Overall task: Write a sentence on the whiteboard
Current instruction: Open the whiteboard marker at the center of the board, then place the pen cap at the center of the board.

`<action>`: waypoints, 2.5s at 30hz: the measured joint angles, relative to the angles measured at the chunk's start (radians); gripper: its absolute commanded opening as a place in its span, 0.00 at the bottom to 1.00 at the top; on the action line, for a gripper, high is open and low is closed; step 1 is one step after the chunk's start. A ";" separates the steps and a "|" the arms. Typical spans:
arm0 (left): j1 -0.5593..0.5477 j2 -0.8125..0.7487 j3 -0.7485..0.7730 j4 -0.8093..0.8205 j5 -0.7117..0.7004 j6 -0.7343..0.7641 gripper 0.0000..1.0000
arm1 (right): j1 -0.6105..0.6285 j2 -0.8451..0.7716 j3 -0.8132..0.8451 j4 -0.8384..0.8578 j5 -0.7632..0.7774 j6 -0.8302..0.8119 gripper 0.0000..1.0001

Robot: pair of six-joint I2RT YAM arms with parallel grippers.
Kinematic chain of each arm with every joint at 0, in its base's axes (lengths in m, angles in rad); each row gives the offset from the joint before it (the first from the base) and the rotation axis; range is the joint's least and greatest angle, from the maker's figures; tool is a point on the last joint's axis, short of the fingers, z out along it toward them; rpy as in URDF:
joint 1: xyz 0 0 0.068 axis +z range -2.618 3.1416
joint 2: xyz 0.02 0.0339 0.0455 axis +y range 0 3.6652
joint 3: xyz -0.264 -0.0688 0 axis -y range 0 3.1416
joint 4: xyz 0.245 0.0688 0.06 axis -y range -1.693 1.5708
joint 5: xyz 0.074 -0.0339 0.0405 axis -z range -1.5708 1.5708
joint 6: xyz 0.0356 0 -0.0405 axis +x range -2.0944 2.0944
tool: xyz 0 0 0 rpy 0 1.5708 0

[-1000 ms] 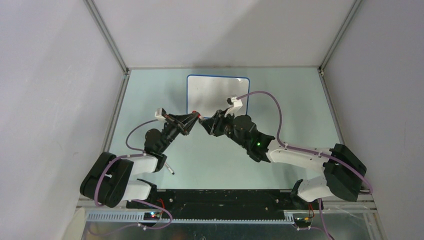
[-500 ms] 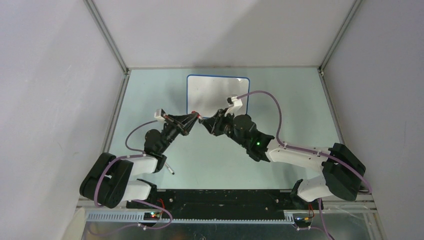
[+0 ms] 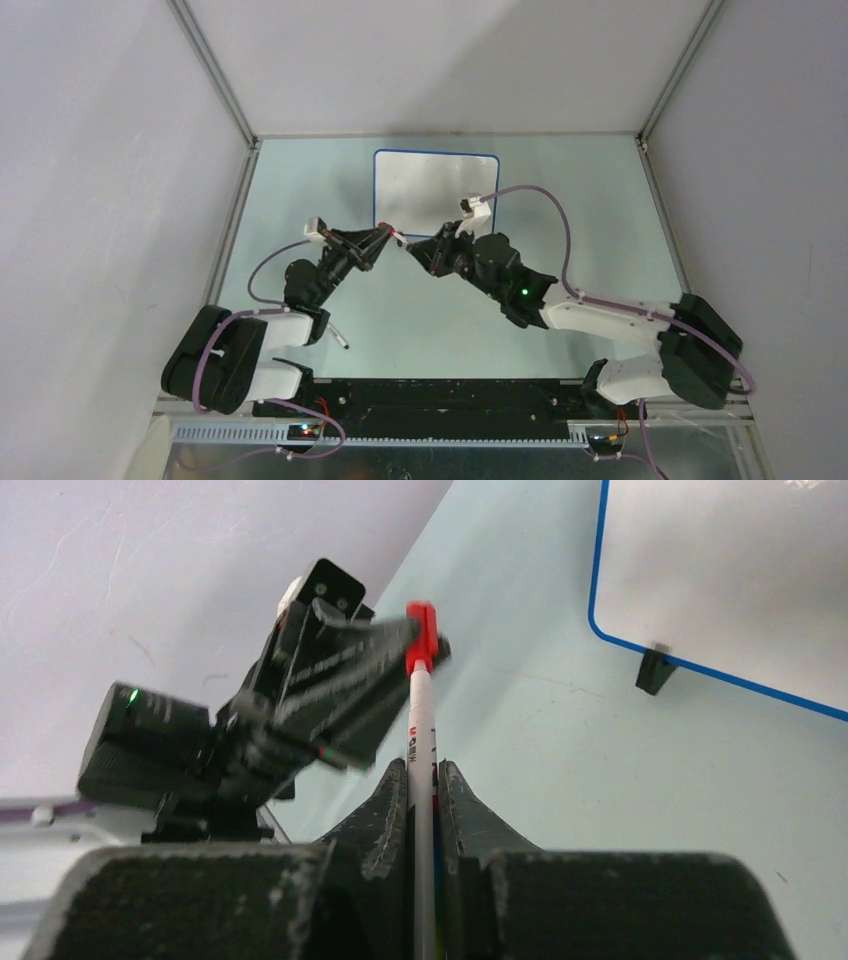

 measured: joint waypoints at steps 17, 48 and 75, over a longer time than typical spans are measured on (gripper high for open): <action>0.284 0.081 -0.048 -0.090 0.064 0.138 0.00 | -0.140 -0.507 -0.238 -0.317 -0.102 -0.130 0.00; 0.143 0.005 0.460 -1.789 -0.685 0.917 0.12 | -0.232 -0.517 -0.413 -0.286 -0.062 -0.266 0.00; 0.143 -0.116 0.460 -1.816 -0.598 0.995 0.49 | -0.232 -0.524 -0.415 -0.286 -0.025 -0.266 0.00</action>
